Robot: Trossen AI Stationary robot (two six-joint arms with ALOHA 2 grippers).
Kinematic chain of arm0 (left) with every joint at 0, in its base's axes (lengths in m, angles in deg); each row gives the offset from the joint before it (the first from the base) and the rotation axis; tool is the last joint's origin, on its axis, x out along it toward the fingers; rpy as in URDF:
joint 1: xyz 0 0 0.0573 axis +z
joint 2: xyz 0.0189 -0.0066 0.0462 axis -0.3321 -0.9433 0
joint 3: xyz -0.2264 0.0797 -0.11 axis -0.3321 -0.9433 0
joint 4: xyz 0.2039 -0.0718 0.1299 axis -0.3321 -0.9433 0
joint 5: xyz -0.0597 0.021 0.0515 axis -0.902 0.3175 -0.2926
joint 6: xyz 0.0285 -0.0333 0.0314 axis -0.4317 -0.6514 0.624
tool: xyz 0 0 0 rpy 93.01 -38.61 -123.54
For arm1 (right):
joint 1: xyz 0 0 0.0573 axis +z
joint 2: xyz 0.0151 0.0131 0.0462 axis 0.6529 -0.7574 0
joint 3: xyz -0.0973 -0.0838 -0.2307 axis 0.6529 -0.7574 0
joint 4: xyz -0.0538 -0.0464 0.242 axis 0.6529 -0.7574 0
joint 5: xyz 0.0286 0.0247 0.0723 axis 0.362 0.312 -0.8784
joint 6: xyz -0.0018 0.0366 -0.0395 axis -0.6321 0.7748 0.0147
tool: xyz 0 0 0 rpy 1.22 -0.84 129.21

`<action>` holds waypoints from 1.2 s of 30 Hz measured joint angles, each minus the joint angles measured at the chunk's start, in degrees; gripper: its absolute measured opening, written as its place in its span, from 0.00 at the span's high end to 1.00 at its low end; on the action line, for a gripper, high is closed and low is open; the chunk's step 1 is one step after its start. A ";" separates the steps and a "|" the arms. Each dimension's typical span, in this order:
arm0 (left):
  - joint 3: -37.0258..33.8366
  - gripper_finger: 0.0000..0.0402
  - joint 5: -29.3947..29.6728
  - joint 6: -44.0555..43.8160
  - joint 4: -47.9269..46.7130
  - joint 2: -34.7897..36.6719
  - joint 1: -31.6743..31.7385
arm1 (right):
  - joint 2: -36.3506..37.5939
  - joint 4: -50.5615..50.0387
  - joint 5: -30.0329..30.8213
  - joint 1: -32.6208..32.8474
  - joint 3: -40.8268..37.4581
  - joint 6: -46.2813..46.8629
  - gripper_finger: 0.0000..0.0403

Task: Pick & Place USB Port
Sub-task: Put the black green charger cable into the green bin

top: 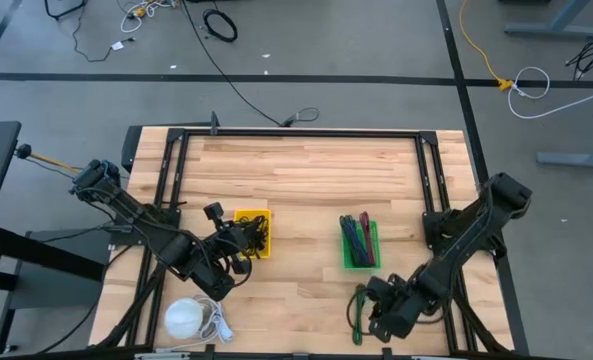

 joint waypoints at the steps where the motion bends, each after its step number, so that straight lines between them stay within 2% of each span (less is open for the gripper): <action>1: 0.00 0.91 -0.14 0.00 0.01 0.00 -0.01 | -1.06 0.61 -0.04 0.42 0.00 0.90 0.60; 9: 0.00 0.91 -0.20 -1.11 0.01 0.00 0.04 | -8.82 4.01 -2.18 0.84 0.00 6.44 0.60; 15: 0.01 0.91 -0.20 -1.11 0.01 0.00 0.04 | -13.93 8.96 -4.57 0.32 0.01 4.24 0.60; 32: -0.01 0.91 -0.18 -1.01 0.00 0.00 0.04 | -14.21 9.46 -6.17 -1.53 0.07 2.70 0.60; 36: -0.01 0.91 -0.18 -1.01 0.00 0.00 0.04 | -14.18 11.82 -6.75 -2.88 0.00 -0.86 0.60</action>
